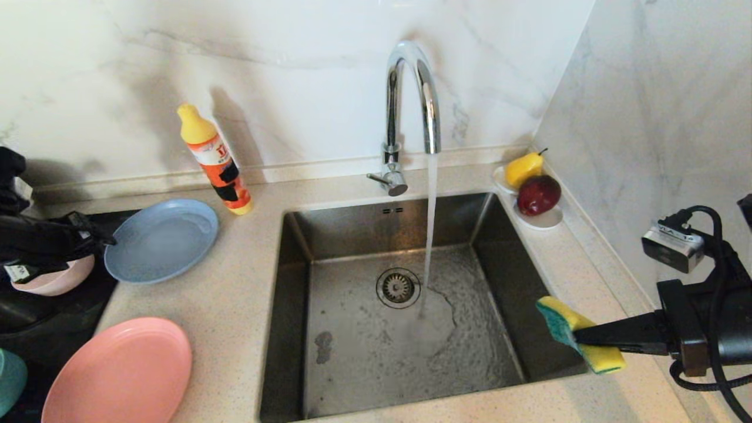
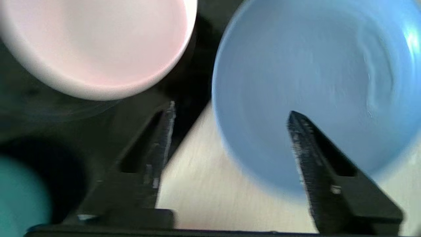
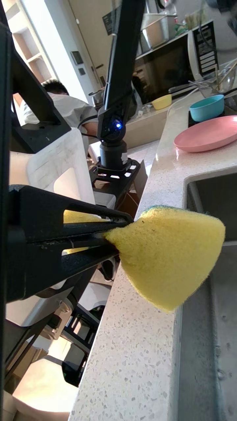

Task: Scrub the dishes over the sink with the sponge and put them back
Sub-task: Place the plate on the table, then wash the plate

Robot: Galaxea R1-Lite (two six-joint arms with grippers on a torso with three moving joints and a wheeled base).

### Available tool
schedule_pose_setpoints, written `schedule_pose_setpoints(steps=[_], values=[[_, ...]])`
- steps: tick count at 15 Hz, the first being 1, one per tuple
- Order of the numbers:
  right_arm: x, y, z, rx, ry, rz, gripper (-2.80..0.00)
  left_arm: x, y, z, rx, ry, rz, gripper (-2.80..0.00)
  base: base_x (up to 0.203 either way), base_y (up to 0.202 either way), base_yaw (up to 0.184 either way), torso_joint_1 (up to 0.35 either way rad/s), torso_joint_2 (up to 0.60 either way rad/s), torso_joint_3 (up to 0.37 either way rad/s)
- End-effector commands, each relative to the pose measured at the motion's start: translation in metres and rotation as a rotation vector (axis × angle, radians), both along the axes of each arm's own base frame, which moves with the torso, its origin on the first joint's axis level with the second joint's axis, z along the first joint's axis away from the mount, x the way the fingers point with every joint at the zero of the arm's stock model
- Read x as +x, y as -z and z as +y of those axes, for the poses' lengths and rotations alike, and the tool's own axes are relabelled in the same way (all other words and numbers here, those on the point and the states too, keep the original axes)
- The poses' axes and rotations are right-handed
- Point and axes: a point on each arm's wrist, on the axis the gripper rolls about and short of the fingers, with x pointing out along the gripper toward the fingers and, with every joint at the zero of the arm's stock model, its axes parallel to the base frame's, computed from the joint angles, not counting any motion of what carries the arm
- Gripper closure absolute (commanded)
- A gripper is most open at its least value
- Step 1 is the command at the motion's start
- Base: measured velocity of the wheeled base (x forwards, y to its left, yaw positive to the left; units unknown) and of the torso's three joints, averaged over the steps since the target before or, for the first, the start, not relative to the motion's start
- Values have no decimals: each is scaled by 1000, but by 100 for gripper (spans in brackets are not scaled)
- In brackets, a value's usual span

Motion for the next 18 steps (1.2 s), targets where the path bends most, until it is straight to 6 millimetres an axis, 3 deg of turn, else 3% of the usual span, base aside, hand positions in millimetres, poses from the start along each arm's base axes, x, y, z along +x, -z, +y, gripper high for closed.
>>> schedule_pose_setpoints(steps=[1,3,8,15,18], values=[[4,4,1,0,-2,21,0,-33,-19,-15,17,32,72,-280,0,0,0,0,0,0],[5,8,2,0,-5,26,0,-49,-11,-22,36,59,205,-280,0,0,0,0,0,0],[6,24,2,6,-14,34,0,-76,40,-32,76,93,465,-280,0,0,0,0,0,0],[10,28,3,5,-15,53,0,-77,73,-32,33,92,513,-280,0,0,0,0,0,0],[11,27,4,6,-17,48,0,-77,83,-33,0,117,436,-280,0,0,0,0,0,0]])
